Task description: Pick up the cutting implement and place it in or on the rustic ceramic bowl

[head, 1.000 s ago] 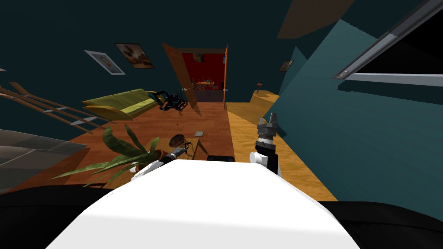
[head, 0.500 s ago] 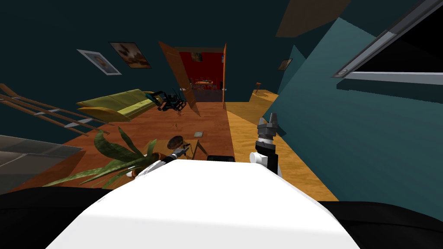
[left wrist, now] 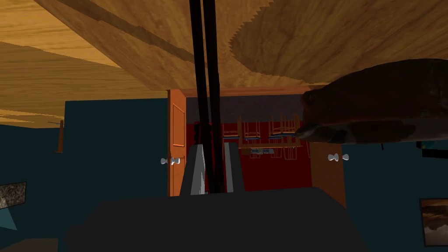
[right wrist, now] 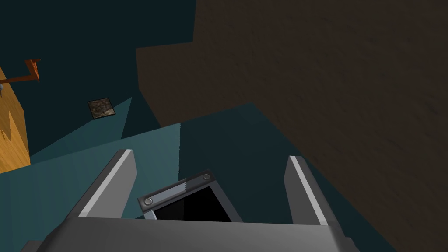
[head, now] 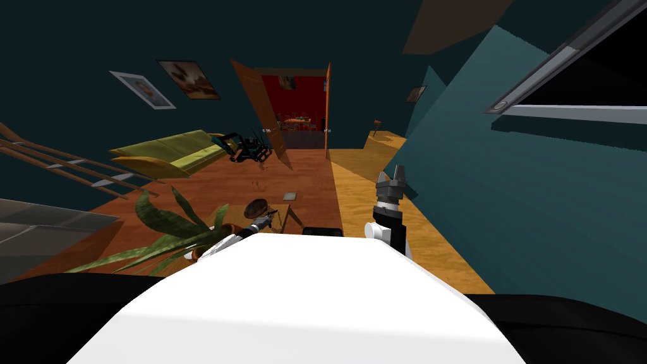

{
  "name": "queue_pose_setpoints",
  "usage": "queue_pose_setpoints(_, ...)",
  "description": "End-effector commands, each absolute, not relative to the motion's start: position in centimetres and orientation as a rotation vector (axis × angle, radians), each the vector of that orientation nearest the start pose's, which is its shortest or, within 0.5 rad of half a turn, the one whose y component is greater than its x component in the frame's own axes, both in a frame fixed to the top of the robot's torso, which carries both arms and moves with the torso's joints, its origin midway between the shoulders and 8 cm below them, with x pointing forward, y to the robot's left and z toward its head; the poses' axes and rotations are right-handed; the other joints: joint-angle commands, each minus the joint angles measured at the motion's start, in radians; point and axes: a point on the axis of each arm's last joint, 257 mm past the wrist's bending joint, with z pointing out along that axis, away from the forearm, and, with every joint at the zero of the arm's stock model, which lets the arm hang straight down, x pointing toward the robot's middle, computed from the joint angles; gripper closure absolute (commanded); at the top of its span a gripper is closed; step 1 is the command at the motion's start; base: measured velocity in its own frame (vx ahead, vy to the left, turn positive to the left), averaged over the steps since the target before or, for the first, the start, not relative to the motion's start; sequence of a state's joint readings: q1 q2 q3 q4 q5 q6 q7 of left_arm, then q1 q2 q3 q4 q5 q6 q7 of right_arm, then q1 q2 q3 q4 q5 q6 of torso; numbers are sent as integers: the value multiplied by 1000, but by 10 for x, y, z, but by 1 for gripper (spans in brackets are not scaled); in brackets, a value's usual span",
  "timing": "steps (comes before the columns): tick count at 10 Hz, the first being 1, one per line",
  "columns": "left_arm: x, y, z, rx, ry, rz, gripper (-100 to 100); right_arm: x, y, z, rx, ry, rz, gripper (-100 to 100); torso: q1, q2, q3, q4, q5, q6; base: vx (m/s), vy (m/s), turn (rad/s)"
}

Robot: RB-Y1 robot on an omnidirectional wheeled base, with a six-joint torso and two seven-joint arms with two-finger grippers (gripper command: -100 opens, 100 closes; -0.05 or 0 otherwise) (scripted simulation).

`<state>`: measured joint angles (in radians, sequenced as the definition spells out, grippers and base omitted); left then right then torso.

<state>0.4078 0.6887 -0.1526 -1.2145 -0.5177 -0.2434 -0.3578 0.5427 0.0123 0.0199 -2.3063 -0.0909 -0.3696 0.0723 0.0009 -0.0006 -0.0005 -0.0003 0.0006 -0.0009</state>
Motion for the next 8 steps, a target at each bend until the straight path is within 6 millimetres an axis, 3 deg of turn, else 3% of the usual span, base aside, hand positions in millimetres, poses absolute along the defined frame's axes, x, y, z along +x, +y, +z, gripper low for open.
queue_pose_setpoints(1,286,466,-475,-75,2235,-27,100,355,-290,-4,811,668,1267,0,0,0,0,0,0,0,0,0,0)
queue_pose_setpoints(2,286,466,-475,-75,2235,-27,0,355,-290,-4,811,668,1267,0,0,0,0,0,0,0,0,0,0)
queue_pose_setpoints(3,279,472,-468,-68,2238,-30,100,355,-290,-4,811,668,1267,0,0,0,0,0,0,0,-21,-29,84)
queue_pose_setpoints(4,282,469,-471,-69,2236,-28,100,355,-290,-4,811,668,1267,0,-1,2,1,0,-1,-2,-15,-18,38)
queue_pose_setpoints(5,281,470,-470,-70,2237,-28,0,355,-290,-4,811,668,1267,0,-1,1,1,0,0,0,0,0,0)
queue_pose_setpoints(6,283,469,-462,-75,2225,-62,100,355,-290,-4,811,668,1267,0,0,1,0,0,0,0,-6,-30,34)
queue_pose_setpoints(8,285,469,-455,-80,2218,-85,100,355,-290,-4,811,668,1267,0,-3,0,0,0,0,0,-2,-41,25)
